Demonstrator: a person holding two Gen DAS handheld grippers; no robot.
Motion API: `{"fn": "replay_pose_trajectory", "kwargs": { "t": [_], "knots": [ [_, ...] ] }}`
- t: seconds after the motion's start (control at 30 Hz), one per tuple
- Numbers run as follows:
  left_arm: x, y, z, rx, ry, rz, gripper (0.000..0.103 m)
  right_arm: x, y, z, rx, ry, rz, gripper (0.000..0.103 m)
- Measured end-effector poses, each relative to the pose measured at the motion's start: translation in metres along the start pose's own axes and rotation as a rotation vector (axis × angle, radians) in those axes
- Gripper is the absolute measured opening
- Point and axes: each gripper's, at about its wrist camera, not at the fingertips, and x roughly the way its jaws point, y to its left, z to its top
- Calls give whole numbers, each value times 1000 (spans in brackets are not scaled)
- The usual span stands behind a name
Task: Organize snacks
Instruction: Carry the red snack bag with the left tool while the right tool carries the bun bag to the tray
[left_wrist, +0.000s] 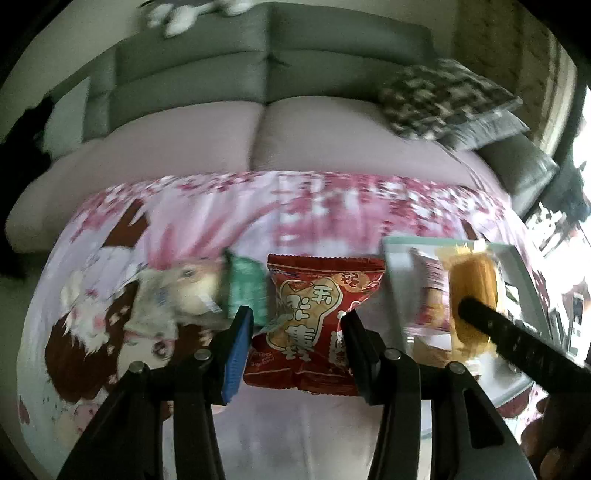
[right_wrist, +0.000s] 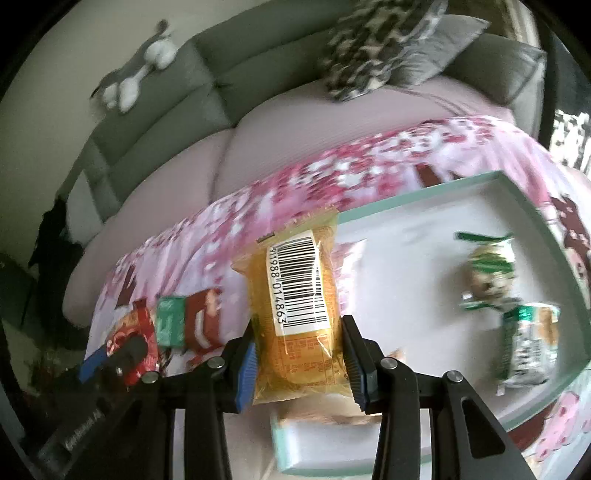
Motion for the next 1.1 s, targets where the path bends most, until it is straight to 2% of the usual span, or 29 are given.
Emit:
{"fn": "replay_pose_trajectory", "kwargs": {
  "t": [0.17, 0.37, 0.73, 1.1],
  "knots": [
    [6, -37, 5, 77, 6, -46, 50, -8, -39, 12, 84, -33, -67, 44],
    [16, -75, 9, 152, 28, -77, 50, -15, -72, 18, 168, -56, -98, 44],
    [44, -136, 17, 263, 62, -133, 50, -7, -103, 24, 216, -64, -142, 44],
    [65, -162, 17, 303, 72, -155, 51, -7, -119, 25, 267, -72, -147, 44]
  ]
}}
